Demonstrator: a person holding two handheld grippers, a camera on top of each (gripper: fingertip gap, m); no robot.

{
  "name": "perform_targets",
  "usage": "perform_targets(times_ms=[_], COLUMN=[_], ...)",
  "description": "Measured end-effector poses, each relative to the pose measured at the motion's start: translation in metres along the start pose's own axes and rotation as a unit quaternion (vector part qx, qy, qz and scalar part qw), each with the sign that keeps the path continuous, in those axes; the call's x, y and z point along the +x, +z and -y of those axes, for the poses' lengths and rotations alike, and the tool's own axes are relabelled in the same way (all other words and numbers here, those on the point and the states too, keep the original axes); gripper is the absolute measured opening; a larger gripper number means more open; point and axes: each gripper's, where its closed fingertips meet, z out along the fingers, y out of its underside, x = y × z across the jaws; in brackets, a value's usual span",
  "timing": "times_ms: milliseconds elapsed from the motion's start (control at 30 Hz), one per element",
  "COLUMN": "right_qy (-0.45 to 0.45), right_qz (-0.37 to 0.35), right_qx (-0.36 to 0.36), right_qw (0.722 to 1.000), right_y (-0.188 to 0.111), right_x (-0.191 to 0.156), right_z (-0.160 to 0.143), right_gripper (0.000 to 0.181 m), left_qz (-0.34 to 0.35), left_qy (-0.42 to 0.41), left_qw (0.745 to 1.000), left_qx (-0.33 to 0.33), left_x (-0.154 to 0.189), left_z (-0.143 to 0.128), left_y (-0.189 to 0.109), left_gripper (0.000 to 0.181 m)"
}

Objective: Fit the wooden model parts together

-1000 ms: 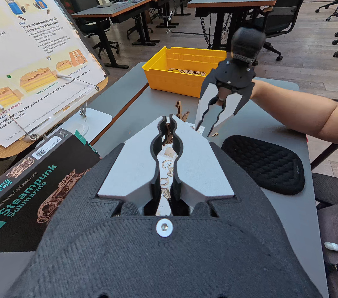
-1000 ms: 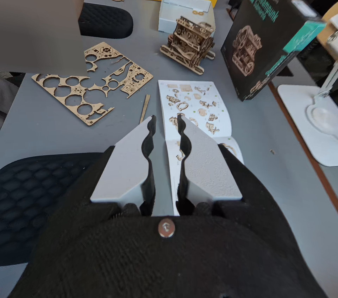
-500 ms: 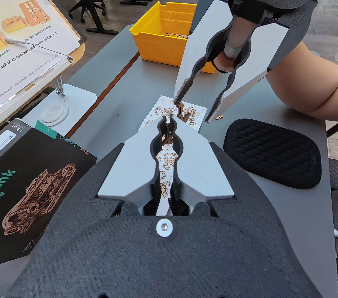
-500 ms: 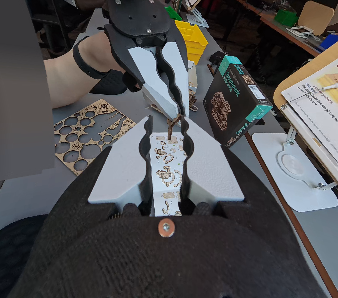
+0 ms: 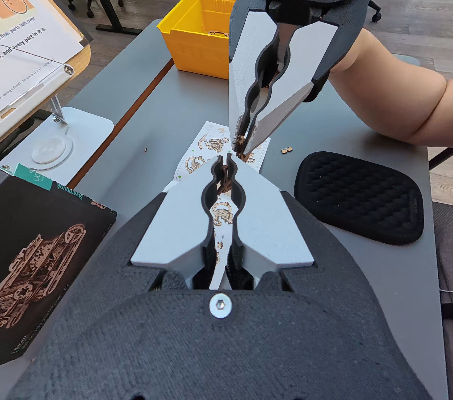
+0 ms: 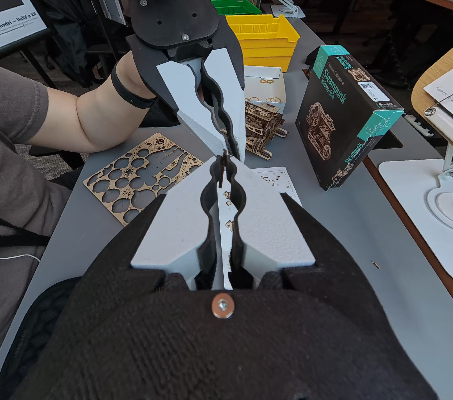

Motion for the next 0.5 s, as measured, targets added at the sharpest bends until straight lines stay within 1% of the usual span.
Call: perform_targets(times_ms=[300,500], right_qy=[0.005,0.018], right_qz=[0.007,0.022], right_qx=[-0.005,-0.010], right_qw=[1.000,1.000], right_y=[-0.0012,0.0000], right_x=[-0.0023,-0.0052], right_z=[-0.0007,-0.0032], right_gripper=[0.001,0.001], left_qz=[-0.025,-0.034], left_qy=[-0.014,-0.022], left_qw=[1.000,0.999], left_qx=[0.007,0.001], left_x=[0.0030,0.0018], left_z=[0.0001,-0.0037], left_y=[0.0006,0.0006], left_gripper=[0.001,0.011])
